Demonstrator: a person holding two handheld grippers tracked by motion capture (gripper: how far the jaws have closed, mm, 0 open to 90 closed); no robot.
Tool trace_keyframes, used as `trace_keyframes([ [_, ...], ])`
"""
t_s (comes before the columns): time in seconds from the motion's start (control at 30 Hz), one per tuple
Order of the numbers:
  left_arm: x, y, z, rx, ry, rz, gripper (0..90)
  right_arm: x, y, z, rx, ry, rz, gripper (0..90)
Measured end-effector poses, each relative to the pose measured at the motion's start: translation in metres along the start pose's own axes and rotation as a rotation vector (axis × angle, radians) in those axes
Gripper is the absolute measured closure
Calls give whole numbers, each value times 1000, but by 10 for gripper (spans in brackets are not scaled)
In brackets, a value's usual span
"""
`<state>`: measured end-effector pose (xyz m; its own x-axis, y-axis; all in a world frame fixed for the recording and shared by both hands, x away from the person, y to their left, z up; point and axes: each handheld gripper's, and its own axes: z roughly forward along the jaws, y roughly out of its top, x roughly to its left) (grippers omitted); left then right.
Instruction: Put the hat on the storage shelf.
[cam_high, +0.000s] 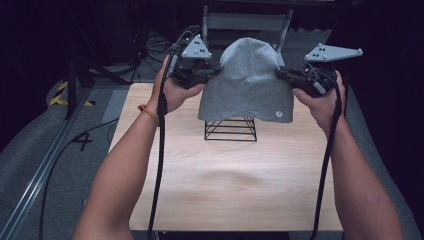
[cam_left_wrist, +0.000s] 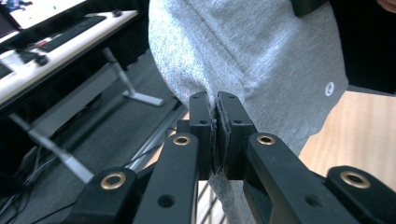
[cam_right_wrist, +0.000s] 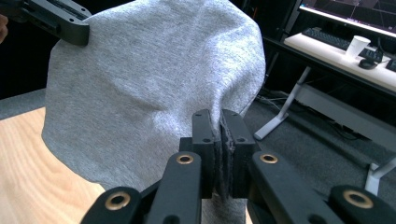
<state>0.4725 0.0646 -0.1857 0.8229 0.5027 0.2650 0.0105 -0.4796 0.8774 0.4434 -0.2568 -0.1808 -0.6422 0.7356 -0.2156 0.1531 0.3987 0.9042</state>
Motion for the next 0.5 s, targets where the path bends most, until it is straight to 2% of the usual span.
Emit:
trace_keyframes([
  [0.2,17,2,3,19,46,-19,857,-3,14,21,13,-16,-25,853],
  [0.37,29,0,8,31,79,-36,857,-9,19,34,22,-28,-22,853],
  [0.43,33,-2,12,37,74,-49,856,-13,20,38,22,-34,-15,853],
  [0.5,35,-4,16,38,87,-49,856,-16,19,43,24,-33,-4,853],
])
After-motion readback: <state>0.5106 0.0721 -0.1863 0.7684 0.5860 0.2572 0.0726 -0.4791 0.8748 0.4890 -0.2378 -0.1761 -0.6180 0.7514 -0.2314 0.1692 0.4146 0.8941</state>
